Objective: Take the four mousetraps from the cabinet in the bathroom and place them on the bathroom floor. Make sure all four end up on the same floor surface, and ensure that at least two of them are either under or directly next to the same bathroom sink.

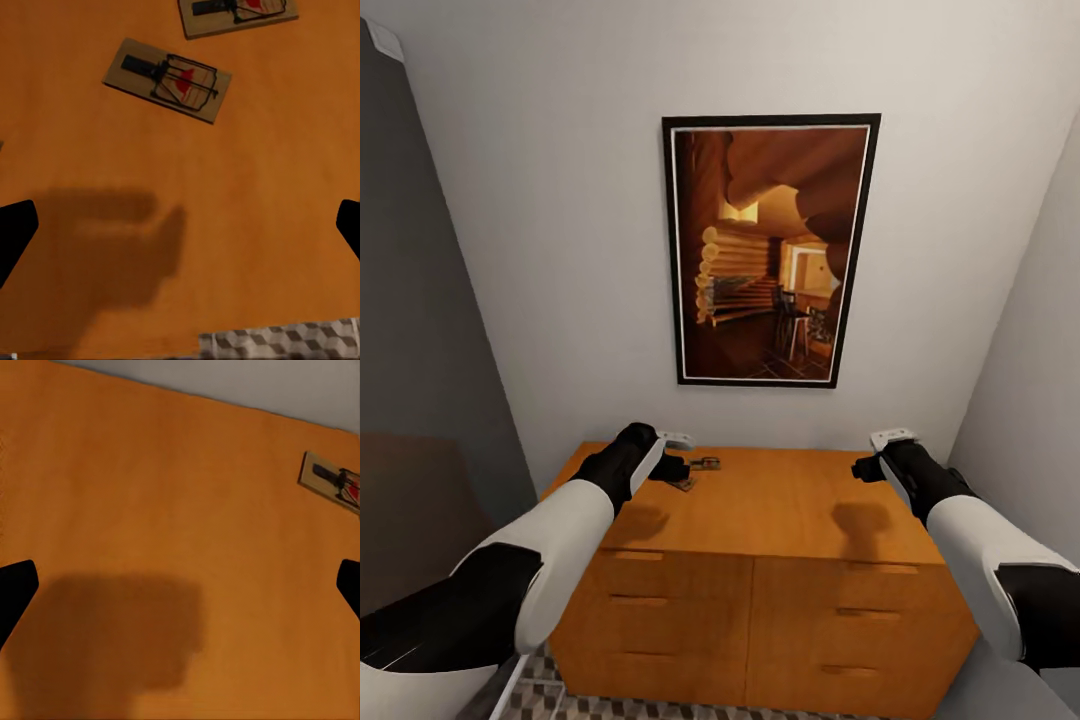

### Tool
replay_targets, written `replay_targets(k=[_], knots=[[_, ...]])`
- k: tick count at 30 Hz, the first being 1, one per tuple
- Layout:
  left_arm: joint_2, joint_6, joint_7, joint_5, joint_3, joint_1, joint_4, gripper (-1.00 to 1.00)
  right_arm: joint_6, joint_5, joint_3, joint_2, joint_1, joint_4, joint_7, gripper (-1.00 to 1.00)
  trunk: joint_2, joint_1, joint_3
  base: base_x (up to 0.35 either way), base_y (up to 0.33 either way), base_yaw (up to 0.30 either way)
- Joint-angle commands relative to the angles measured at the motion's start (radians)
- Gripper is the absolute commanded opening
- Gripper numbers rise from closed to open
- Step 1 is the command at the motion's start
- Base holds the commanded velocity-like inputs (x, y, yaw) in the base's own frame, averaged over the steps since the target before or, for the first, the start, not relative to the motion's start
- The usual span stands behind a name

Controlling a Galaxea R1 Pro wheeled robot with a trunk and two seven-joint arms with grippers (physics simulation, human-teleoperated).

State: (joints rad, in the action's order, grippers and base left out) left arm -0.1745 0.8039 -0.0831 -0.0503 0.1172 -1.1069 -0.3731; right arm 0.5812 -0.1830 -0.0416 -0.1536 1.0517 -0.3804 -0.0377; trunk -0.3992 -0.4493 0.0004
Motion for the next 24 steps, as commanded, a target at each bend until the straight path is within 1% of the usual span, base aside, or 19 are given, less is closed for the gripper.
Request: replay_targets(k=[1,2,5,11,15,19,24], knots=[[0.0,0.002,-0.006,-0.007,0.004,0.0,0.007,1.0,0.006,-0.008,-0.017,-0.001,0.0,0.007,-0.011,1.0,-0.001,-0.001,0.0,0.15,0.0,0.0],[0.0,0.0,-0.001,-0.012,0.004,0.0,0.017,1.0,0.007,-0.008,-0.041,0.001,0.0,0.019,-0.024,1.0,-0.001,-0.001,0.0,0.096,0.0,0.0],[0.0,-0.003,0.008,-0.03,0.004,-0.001,0.026,1.0,0.007,-0.007,-0.074,0.003,0.0,0.03,-0.045,1.0,-0.001,-0.001,0.0,0.062,0.0,0.0],[0.0,-0.007,0.019,-0.066,0.005,-0.001,0.033,1.0,0.008,-0.007,-0.109,0.004,0.001,0.039,-0.077,1.0,-0.001,-0.001,0.0,0.024,0.0,0.0],[0.0,-0.008,0.02,-0.073,0.005,-0.001,0.031,1.0,0.007,-0.01,-0.116,0.002,0.001,0.039,-0.084,1.0,-0.001,-0.001,0.0,0.006,0.0,0.0],[0.0,-0.017,0.017,-0.075,0.006,-0.001,0.022,1.0,0.001,-0.011,-0.119,-0.007,0.001,0.04,-0.087,1.0,-0.001,-0.001,0.0,0.002,0.0,0.0],[0.0,-0.063,0.015,-0.076,0.003,0.0,0.003,1.0,-0.006,-0.014,-0.12,-0.034,0.001,0.04,-0.092,1.0,-0.001,-0.001,0.0,0.0,0.0,0.0]])
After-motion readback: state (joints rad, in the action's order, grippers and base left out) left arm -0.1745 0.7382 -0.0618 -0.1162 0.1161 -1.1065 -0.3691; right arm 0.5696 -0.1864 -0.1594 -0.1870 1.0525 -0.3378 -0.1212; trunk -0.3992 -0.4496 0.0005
